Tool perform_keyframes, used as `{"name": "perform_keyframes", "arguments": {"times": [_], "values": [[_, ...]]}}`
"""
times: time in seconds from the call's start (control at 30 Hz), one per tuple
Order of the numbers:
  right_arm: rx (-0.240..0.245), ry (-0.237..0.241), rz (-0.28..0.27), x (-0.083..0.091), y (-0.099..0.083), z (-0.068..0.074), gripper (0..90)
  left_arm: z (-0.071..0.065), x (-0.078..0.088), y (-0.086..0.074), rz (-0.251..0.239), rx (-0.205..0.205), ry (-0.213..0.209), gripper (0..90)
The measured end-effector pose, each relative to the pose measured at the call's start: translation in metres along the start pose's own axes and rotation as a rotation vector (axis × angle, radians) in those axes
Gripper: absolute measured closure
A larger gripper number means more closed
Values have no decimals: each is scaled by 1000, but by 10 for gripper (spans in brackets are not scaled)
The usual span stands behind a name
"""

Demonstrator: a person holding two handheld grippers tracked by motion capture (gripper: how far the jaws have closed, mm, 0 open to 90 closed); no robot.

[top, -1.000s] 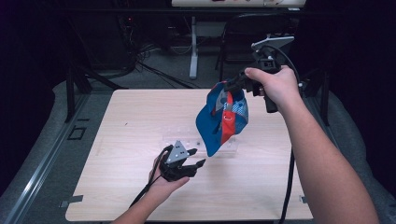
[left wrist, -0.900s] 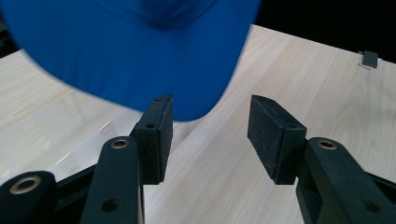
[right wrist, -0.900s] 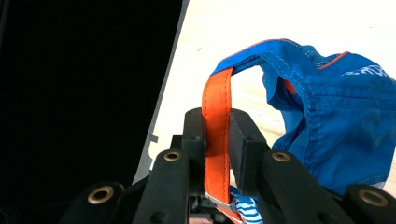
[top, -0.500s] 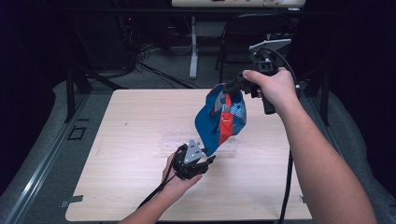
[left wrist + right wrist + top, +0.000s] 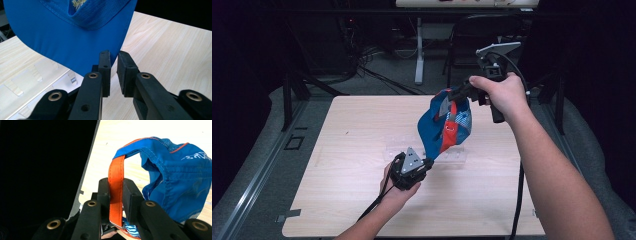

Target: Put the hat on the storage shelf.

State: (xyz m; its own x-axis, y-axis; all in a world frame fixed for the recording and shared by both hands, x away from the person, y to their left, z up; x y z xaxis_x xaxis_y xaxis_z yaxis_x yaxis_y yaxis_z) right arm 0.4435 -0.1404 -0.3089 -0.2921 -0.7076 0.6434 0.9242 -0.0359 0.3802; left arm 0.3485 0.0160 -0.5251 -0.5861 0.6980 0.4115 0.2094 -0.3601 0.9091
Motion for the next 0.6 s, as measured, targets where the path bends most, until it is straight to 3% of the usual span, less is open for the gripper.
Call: {"name": "perform_keyframes", "arguments": {"times": [0.6], "values": [[6, -5, 11, -6, 0, -1, 774, 16, 10, -2, 2, 4, 22, 878]]}}
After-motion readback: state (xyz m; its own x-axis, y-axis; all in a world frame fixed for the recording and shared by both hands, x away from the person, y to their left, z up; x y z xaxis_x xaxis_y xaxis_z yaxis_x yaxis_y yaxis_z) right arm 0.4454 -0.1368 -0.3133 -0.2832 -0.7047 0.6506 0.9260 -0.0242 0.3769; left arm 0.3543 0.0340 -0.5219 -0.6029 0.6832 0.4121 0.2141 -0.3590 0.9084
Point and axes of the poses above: each handheld gripper's, and its own axes: x roughly backward along the jaws, y roughly out of its top, z roughly to its left, the point moved 6 cm from there along -x, roughly forward along the jaws, and after that the axes turned 5 degrees about -z, right-handed, at the moved point
